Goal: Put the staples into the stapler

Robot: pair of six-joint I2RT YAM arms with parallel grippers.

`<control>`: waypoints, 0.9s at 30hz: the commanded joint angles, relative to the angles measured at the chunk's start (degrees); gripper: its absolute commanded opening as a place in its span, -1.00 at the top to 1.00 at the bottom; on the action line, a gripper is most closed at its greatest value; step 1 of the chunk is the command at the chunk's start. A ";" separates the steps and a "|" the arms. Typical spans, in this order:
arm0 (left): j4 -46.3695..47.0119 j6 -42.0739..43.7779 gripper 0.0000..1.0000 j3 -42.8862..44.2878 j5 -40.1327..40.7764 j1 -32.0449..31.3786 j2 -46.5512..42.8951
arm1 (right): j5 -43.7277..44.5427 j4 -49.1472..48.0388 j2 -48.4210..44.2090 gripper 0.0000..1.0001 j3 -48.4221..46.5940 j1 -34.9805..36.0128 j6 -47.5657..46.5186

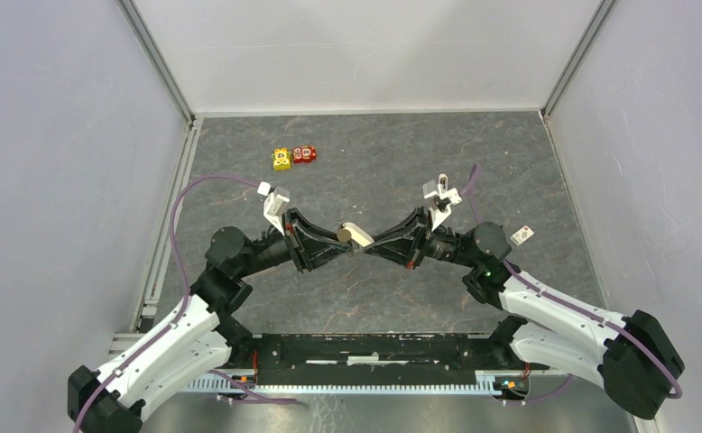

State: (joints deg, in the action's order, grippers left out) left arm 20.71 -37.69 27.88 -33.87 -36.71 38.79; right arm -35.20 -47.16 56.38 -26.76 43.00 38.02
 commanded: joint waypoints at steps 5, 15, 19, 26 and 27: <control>-10.69 9.79 0.95 3.34 -1.48 -0.05 -0.98 | 0.33 0.47 -2.16 1.00 -1.96 -1.49 -2.37; -25.73 22.12 0.96 9.37 -3.49 -0.03 0.70 | -0.84 14.10 -4.00 0.95 -8.05 -3.40 -10.59; -28.95 26.16 0.96 10.68 -3.66 -0.04 1.45 | -1.16 16.94 -4.27 0.94 -9.81 -4.33 -12.32; -31.24 30.30 0.95 11.67 -7.95 -0.03 4.06 | -4.13 23.94 -3.40 0.90 -15.17 -5.40 -16.85; -31.24 31.01 0.96 11.71 -8.40 -0.06 4.36 | -4.57 25.28 -3.53 0.90 -15.81 -5.47 -17.96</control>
State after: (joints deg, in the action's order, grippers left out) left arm -5.82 -13.67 37.91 -37.08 -36.64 41.76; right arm -40.77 -23.55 53.52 -36.40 38.39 25.30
